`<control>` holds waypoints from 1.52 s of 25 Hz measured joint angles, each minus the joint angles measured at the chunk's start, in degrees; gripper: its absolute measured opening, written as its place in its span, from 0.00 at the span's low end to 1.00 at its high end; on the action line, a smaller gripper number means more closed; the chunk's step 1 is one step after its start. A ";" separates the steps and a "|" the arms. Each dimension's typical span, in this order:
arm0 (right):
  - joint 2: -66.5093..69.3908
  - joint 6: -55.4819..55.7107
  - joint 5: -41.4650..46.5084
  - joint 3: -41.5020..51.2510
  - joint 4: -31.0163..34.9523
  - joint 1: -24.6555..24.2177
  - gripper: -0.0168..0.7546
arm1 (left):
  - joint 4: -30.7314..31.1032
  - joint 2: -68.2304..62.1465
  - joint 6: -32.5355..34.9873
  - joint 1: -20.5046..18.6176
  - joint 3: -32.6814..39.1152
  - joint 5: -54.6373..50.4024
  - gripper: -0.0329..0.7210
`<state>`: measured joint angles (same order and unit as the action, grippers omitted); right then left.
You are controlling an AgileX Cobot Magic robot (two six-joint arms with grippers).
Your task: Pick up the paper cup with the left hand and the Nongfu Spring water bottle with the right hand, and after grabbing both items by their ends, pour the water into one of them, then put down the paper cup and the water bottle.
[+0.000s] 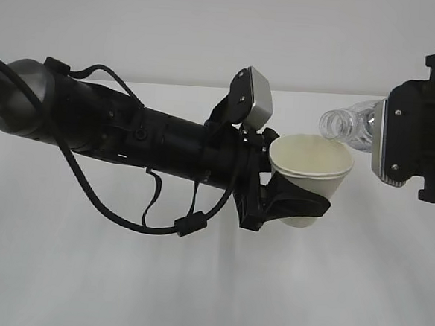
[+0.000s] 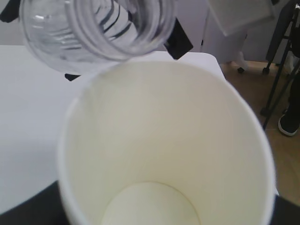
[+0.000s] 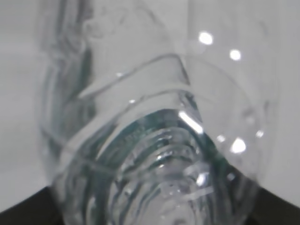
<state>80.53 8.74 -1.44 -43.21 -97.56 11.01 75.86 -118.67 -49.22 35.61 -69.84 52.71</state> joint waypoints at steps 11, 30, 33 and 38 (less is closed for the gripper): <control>0.00 0.00 0.00 -2.32 -3.41 0.00 0.60 | -0.04 0.00 0.00 0.00 0.00 -0.10 0.65; 0.00 0.00 0.00 -3.14 -7.29 0.00 0.60 | -0.49 0.00 0.00 0.00 0.00 -0.58 0.65; 0.00 0.00 0.00 -3.91 -7.29 0.00 0.60 | -0.60 0.00 0.00 0.00 0.00 -0.58 0.65; 0.00 0.00 0.00 -4.48 -7.41 0.00 0.60 | -0.60 0.00 0.00 0.00 0.00 -0.61 0.65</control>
<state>80.53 8.74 -1.44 -47.68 -104.97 11.01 75.26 -118.67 -49.22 35.61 -69.84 52.09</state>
